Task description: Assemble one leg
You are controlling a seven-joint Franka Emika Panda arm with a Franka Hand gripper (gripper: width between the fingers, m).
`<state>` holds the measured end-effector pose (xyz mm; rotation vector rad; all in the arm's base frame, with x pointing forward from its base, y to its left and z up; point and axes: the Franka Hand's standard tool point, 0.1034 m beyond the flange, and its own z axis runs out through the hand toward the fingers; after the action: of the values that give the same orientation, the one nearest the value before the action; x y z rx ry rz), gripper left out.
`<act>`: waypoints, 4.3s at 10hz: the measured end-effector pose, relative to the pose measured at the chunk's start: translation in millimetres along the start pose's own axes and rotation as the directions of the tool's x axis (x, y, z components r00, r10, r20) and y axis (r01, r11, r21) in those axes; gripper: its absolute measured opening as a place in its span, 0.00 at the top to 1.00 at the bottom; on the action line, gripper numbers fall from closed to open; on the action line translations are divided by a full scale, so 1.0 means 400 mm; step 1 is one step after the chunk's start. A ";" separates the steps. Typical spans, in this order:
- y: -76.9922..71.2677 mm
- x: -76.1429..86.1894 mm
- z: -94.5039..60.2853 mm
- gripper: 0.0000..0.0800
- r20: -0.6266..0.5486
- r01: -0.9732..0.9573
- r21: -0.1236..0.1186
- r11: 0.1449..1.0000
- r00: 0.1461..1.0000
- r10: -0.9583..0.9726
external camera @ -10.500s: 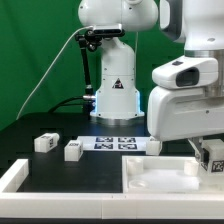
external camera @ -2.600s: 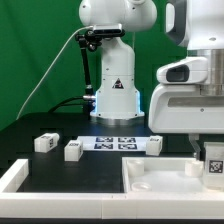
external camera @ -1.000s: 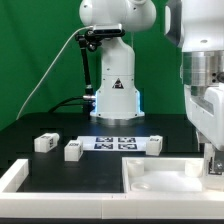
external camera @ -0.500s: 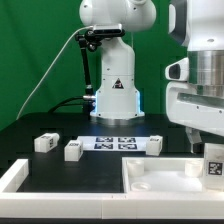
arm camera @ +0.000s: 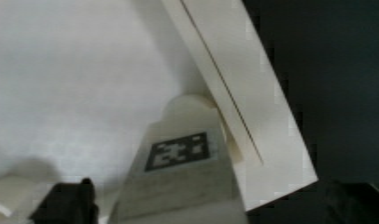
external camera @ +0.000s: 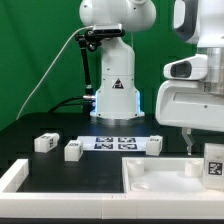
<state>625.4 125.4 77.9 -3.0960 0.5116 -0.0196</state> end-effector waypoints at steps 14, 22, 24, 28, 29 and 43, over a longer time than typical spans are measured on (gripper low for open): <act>0.029 0.018 0.009 0.64 0.012 -0.435 0.045 0.899 0.900 0.435; 0.047 0.016 0.013 0.64 0.083 -0.982 -0.005 0.190 0.189 0.979; 0.041 0.014 0.013 0.64 0.081 -0.998 -0.015 0.062 0.061 0.995; 0.035 0.011 0.013 0.39 0.091 -0.999 -0.020 0.032 0.030 0.995; 0.034 0.010 0.013 0.39 0.092 -0.998 -0.017 0.063 0.061 0.994; 0.003 0.009 -0.001 0.19 0.009 -0.067 0.032 0.997 0.998 0.066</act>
Offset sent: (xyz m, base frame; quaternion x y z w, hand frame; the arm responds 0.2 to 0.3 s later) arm 0.0000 0.0000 0.0000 0.0000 0.0000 0.0000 1.0000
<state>628.3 123.0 78.4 -3.0449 0.6074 -0.0155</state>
